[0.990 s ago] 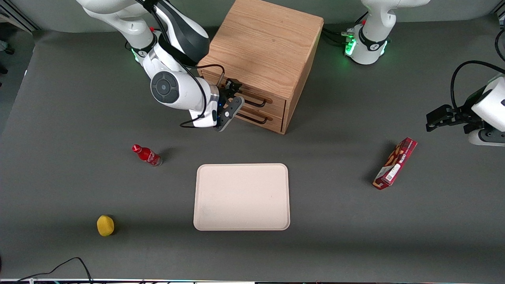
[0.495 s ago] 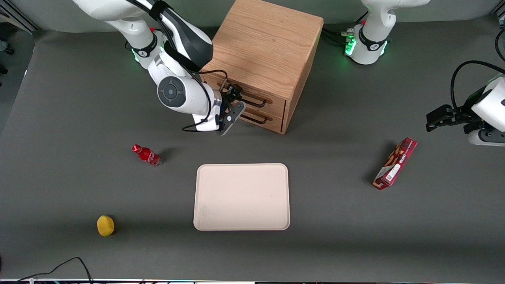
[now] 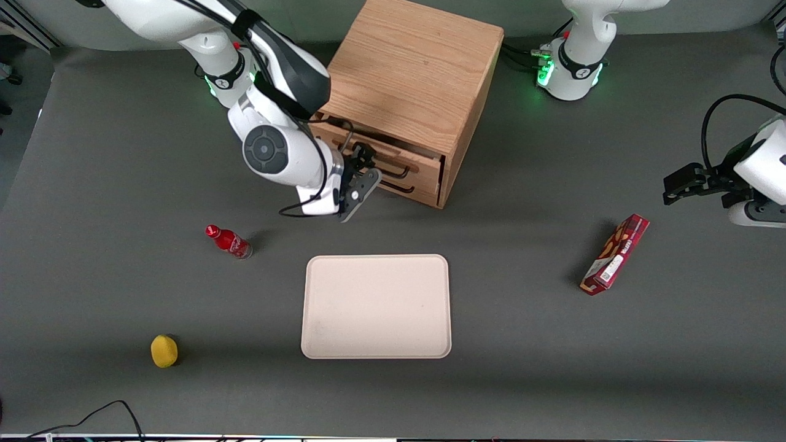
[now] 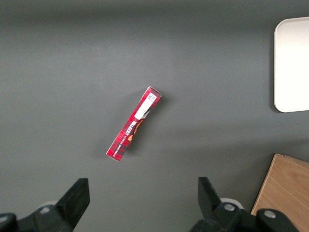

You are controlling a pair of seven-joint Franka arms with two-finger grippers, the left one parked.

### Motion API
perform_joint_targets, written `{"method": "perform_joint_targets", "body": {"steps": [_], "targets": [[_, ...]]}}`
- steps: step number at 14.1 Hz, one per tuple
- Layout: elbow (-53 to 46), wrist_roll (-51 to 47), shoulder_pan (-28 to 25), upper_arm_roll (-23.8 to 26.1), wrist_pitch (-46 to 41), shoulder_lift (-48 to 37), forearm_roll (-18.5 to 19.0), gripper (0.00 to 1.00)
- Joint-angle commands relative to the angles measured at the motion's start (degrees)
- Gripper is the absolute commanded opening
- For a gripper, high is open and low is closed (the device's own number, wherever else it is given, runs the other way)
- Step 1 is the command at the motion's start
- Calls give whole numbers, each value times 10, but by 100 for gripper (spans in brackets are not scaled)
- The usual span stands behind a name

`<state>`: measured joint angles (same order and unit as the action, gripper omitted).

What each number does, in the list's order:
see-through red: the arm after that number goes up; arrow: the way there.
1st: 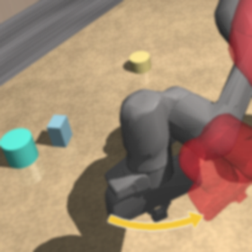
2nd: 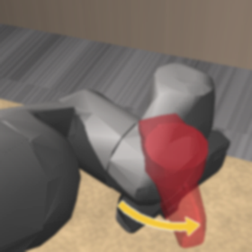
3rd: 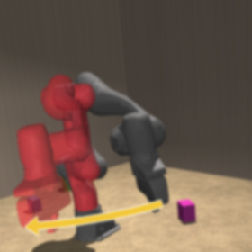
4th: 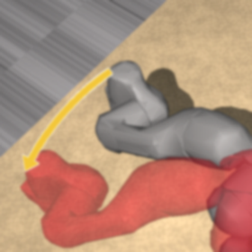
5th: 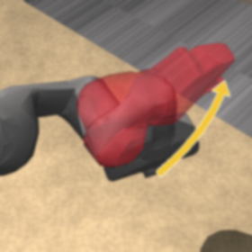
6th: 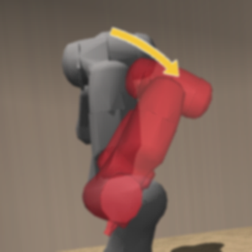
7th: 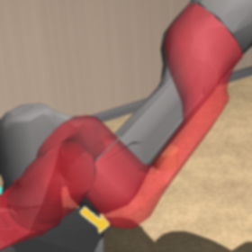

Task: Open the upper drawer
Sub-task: 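Pull the upper drawer outward from the cabinet with the right gripper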

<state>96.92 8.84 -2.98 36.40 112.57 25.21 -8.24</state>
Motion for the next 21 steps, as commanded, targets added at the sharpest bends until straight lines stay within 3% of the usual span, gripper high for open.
{"method": "perform_joint_targets", "body": {"steps": [1,7,9,12,15,17,20,21], "targets": [[-81,-15,-3,-12,-30,54,30,100],[-245,-8,-3,-42,-121,150,127,100],[-339,35,-3,-45,-181,183,133,100],[-380,41,-3,-46,-230,170,135,100],[-386,17,-11,-42,-246,92,143,100],[-381,-95,-10,-36,-262,19,142,100],[-372,-345,14,-53,-318,-45,145,100],[-367,-378,23,-91,-334,-64,149,100]]}}
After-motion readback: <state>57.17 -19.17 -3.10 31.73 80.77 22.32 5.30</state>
